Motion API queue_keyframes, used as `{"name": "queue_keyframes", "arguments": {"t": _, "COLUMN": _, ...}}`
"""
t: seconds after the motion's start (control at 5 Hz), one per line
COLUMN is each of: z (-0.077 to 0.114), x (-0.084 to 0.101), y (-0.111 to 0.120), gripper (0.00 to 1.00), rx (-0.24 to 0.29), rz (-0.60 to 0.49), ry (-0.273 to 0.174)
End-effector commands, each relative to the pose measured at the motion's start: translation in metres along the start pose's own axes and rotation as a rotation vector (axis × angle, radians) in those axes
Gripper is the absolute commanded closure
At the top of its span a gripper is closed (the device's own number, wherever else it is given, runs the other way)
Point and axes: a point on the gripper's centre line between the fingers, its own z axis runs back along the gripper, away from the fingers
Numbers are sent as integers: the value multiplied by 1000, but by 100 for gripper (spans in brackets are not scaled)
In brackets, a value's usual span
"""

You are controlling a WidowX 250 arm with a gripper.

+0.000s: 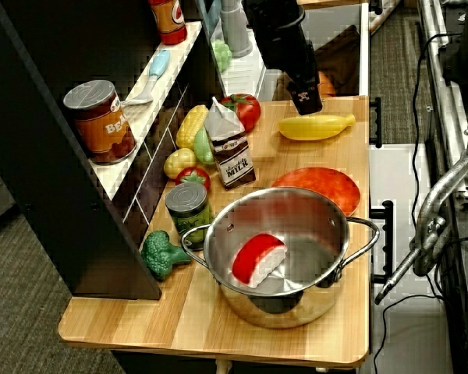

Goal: Put banana on plate

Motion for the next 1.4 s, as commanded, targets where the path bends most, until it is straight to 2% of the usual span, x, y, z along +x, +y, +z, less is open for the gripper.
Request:
{"name": "queue_keyframes", "arguments": {"t": 0.0, "z": 7, "x": -7, "y": -1, "gripper": 0, "rx": 36, "rz": -56, "ry": -105}}
{"name": "queue_keyframes", "arguments": {"t": 0.4, "z": -9, "x": -10, "y": -1, "gripper": 0, "rx": 48, "rz": -59, "ry": -136}}
{"name": "queue_keyframes", "arguments": {"t": 1.2, "z": -25, "x": -5, "y": 4, "gripper": 0, "rx": 53, "rz": -15, "ry": -175}}
